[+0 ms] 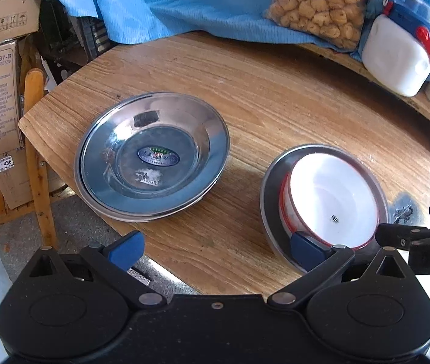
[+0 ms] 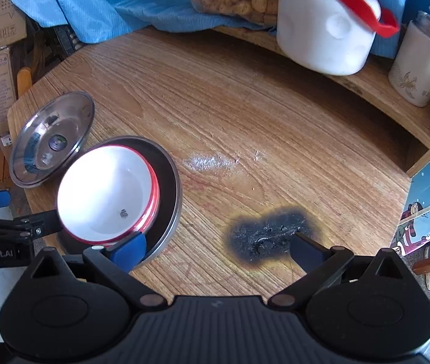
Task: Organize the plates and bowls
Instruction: 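Move both grippers to the rim of the steel bowl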
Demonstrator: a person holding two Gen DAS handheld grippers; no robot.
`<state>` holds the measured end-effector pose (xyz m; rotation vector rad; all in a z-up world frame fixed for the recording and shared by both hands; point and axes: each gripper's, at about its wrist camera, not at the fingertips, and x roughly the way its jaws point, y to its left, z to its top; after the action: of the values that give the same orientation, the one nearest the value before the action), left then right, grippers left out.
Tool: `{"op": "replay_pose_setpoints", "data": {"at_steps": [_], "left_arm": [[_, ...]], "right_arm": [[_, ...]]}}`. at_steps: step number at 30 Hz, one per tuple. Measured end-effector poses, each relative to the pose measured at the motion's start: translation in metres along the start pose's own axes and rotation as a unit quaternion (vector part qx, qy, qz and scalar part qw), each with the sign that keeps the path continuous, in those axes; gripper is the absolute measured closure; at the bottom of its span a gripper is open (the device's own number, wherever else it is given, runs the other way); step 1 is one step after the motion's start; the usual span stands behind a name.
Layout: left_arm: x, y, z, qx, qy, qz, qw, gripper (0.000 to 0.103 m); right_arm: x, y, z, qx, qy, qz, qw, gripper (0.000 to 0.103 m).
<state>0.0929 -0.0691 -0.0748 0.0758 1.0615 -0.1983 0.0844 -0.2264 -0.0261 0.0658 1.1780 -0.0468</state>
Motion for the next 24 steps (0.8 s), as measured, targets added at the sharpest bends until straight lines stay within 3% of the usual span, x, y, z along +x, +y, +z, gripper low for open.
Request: {"op": "replay_pose_setpoints", "data": {"at_steps": [8,15,24], "left_arm": [[0.012,-0.003,0.003,-0.001,0.018,0.003,0.9998,0.001],[0.013,-0.008,0.008,0.018,0.008,0.03,0.9994,0.001],[0.021,-0.01,0.01,0.015,0.013,0.037,0.9991,0.001]], "right_arm": [[0.001,-0.001,0.003,0.0,-0.003,-0.011,1.0,0.0],[0.009,0.001,0.007,-0.018,-0.006,-0.025,1.0,0.0],[0.016,-0.001,0.01,-0.017,-0.013,-0.029,0.999,0.0]]}}
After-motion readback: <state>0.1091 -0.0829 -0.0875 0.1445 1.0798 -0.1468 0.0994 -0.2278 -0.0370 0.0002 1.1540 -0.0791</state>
